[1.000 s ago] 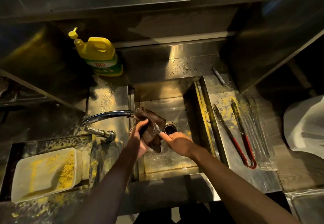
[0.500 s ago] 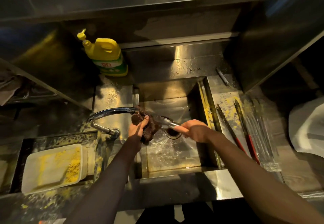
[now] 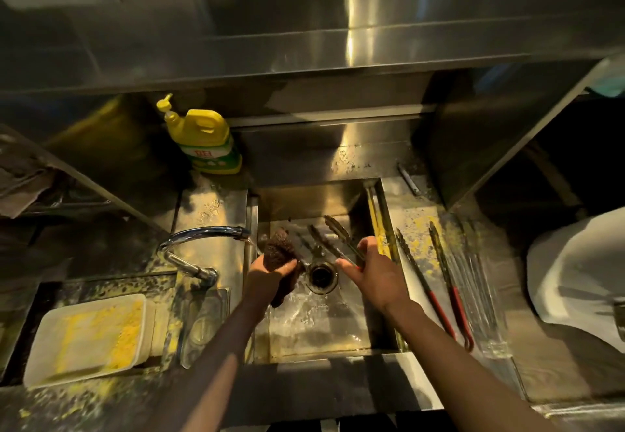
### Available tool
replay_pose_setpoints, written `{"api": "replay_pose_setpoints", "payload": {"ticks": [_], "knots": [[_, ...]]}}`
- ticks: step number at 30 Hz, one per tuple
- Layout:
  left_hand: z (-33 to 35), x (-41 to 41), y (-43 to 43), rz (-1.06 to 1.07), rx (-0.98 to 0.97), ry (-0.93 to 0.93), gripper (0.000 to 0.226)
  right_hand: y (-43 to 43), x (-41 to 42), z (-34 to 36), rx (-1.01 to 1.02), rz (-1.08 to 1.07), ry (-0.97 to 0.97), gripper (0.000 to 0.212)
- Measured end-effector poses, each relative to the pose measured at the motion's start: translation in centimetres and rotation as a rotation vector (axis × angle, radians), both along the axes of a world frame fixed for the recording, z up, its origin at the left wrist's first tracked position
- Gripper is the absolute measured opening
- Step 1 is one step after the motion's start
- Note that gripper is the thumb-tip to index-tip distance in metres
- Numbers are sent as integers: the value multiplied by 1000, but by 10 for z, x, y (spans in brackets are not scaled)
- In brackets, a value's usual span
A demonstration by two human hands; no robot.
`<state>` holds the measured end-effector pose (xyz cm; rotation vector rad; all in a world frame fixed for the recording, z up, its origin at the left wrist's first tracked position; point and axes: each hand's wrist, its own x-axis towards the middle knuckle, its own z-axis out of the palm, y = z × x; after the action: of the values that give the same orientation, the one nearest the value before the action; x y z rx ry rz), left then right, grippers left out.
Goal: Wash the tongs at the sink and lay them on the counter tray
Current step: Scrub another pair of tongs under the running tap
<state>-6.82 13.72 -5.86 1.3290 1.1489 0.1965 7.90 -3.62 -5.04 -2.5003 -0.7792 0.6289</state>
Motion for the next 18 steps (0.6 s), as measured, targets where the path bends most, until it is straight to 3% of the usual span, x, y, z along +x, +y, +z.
{"api": "replay_pose_setpoints", "payload": {"ticks": [4,10,13,18], "knots": [[16,3,-9,-65,74,8,19,-7,11,11,-31,38,-43,66],[43,8,-30,20,3,-92,37,-17,25,24,52,-17,40,67],[53,10,-33,28,40,-102,42,-22,28,37,157,-81,96,57],[75,15,-40,5,34,-143,25,-34,21,62,342,-164,154,35]]}}
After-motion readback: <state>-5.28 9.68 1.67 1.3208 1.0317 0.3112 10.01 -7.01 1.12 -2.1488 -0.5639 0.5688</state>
